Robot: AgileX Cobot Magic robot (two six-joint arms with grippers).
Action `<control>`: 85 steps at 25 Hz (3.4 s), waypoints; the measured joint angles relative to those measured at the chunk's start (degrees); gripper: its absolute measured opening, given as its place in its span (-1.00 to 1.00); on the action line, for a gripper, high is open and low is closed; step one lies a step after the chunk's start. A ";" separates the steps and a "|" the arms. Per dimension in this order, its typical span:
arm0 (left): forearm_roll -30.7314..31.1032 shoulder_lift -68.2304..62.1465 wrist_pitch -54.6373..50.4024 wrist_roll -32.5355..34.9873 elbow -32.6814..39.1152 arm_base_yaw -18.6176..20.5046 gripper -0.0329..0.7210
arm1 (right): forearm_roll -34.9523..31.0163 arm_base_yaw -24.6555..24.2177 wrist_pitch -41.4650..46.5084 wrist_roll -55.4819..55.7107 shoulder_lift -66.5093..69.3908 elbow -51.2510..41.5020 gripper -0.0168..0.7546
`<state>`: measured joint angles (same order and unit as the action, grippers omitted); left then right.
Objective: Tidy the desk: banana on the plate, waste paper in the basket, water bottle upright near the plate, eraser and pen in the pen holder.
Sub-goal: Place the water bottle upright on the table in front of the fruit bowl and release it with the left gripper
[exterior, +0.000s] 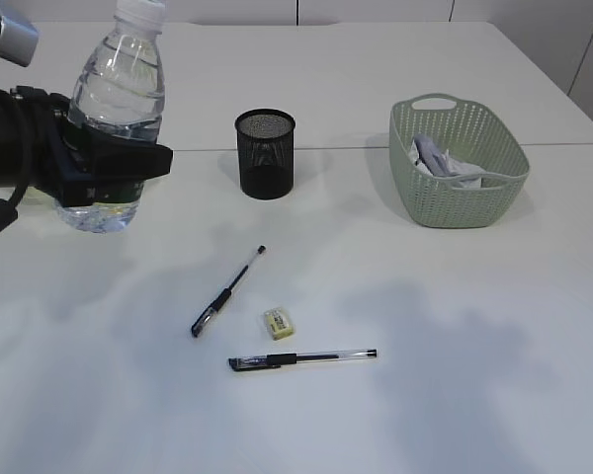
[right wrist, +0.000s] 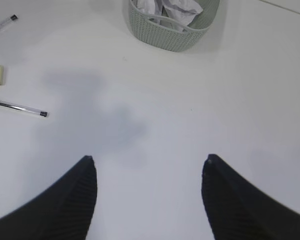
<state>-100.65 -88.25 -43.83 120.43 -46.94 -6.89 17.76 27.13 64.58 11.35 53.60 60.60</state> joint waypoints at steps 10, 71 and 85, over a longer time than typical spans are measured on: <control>3.50 0.00 0.00 -1.11 0.00 0.00 0.10 | 0.00 0.00 0.00 0.00 0.00 0.00 0.32; 43.00 2.18 34.90 -58.05 -6.01 -0.12 0.09 | 0.00 0.00 0.00 -0.91 0.00 0.00 0.32; 69.62 2.18 48.69 -86.90 -4.21 -7.46 0.09 | 0.00 0.00 0.25 -1.74 0.00 0.00 0.32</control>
<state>-31.03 -86.07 4.85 33.53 -51.15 -14.35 17.76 27.13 64.84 9.61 53.60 60.60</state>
